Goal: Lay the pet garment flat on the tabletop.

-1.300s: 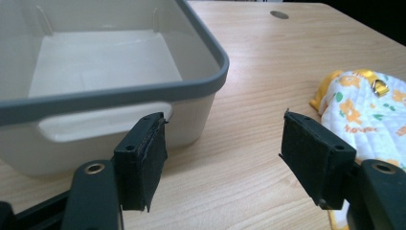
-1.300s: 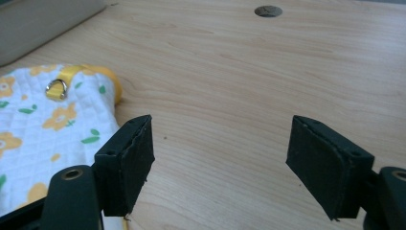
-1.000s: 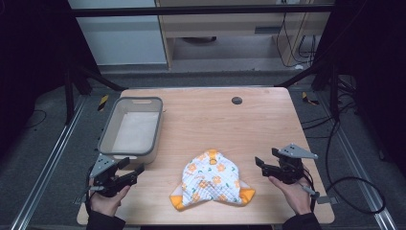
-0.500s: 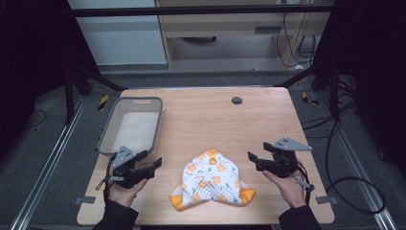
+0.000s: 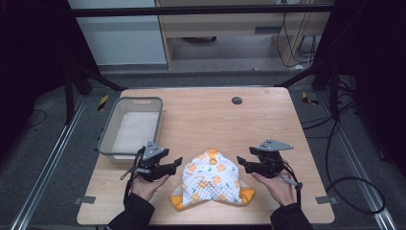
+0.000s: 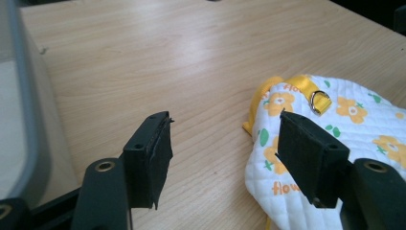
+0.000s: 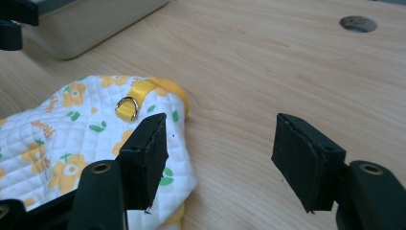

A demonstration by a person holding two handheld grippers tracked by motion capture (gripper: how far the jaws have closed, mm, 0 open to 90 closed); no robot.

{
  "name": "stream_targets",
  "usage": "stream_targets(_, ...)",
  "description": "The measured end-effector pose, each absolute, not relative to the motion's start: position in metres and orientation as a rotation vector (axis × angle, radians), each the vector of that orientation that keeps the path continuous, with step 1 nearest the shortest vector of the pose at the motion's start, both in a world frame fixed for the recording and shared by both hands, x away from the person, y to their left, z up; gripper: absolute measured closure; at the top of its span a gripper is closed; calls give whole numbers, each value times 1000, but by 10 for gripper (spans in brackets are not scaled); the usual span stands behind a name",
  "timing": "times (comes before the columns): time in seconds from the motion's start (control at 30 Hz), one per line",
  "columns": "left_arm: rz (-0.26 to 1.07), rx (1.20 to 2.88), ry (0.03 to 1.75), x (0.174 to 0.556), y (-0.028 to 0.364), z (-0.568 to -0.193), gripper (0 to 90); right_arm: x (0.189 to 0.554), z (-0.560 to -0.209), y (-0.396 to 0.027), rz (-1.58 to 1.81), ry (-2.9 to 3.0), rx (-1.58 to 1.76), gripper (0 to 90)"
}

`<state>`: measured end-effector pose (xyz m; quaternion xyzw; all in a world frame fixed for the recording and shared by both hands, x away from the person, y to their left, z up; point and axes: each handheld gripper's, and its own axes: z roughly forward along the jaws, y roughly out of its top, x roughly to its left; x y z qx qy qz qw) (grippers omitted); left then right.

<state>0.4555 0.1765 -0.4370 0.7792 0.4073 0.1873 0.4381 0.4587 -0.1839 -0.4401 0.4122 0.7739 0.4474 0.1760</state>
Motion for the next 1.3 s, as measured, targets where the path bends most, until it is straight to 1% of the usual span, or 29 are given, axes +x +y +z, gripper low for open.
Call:
stream_targets(0.33,407,2015,991,465,159,-458,373,470,-459,-168,1247,2284,1169,419)
stream_targets(0.6,354,2087,974,469,150,-471,415,472,-471,-160,1231,2354,1153,472)
stream_targets(0.63,346,2096,968,469,150,-472,444,474,-473,-158,1224,2372,1152,494)
stream_targets(0.67,346,2096,968,469,150,-472,466,474,-473,-158,1224,2372,1152,494)
stream_targets(0.7,347,2096,960,469,149,-473,466,475,-474,-157,1226,2379,1154,505)
stream_targets(0.73,342,2089,960,469,149,-475,517,477,-477,-156,1221,2399,1157,537)
stream_targets(0.77,325,2084,969,469,149,-476,517,477,-477,-156,1221,2399,1157,537)
stream_targets(0.8,301,2088,976,470,148,-479,540,478,-477,-156,1220,2407,1154,553)
stream_targets(0.9,250,2102,986,471,146,-484,623,479,-480,-155,1228,2442,1167,626)
stream_targets(0.93,239,2099,989,471,145,-485,661,479,-481,-154,1226,2457,1160,671)
stream_targets(0.97,237,2109,987,471,143,-487,661,479,-481,-154,1226,2457,1160,671)
stream_targets(1.17,203,2117,990,471,142,-487,788,476,-481,-149,1200,2484,1146,815)
stream_targets(1.3,214,2112,972,469,143,-483,819,473,-477,-149,1219,2469,1138,863)
